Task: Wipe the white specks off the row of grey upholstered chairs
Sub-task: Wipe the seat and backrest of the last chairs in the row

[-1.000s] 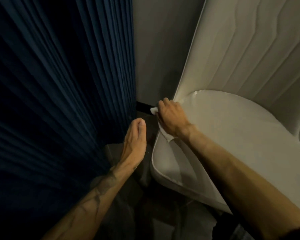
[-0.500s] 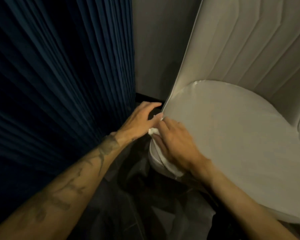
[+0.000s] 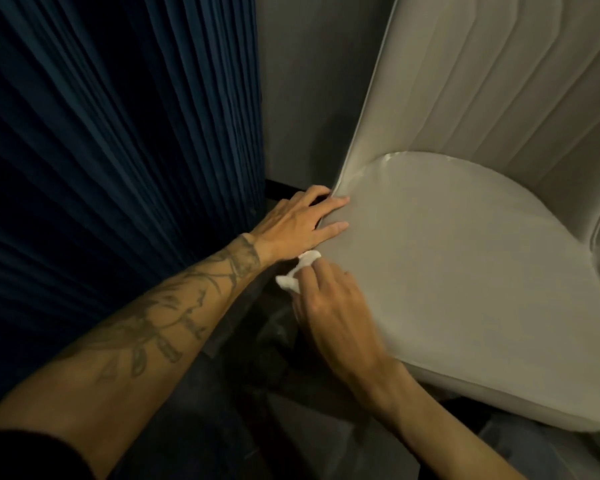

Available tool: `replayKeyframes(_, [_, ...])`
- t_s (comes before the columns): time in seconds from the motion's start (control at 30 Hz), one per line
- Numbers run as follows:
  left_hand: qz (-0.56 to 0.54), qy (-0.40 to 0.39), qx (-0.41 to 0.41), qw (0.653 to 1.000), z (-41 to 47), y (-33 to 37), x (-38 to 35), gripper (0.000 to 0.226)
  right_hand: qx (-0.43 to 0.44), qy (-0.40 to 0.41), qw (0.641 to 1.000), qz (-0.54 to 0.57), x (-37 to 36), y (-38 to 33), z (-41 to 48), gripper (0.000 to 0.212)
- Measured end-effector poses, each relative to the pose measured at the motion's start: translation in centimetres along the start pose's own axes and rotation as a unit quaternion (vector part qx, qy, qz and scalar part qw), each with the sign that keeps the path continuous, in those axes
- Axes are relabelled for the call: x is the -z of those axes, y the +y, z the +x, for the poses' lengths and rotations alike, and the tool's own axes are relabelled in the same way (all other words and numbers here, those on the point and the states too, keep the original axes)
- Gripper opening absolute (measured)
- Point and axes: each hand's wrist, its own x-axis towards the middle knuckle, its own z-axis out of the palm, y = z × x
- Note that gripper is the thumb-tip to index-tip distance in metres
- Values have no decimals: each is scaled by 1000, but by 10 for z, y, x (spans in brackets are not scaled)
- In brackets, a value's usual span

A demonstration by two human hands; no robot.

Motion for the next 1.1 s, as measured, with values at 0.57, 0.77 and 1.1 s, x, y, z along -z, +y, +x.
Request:
replayKeyframes(0.57, [9,4,15,1000,-1,5,-7,59,-43,59,997,-14,-1,-2,-24,15])
replayKeyframes(0.77, [19,3,6,1000,-2,4,-7,60,-34,20,999,7,12,9,-52,11])
replayKeyframes(1.1, [5,3,5,1000,-2,4,-8,59,-85,57,995,-2,7,4,-59,19])
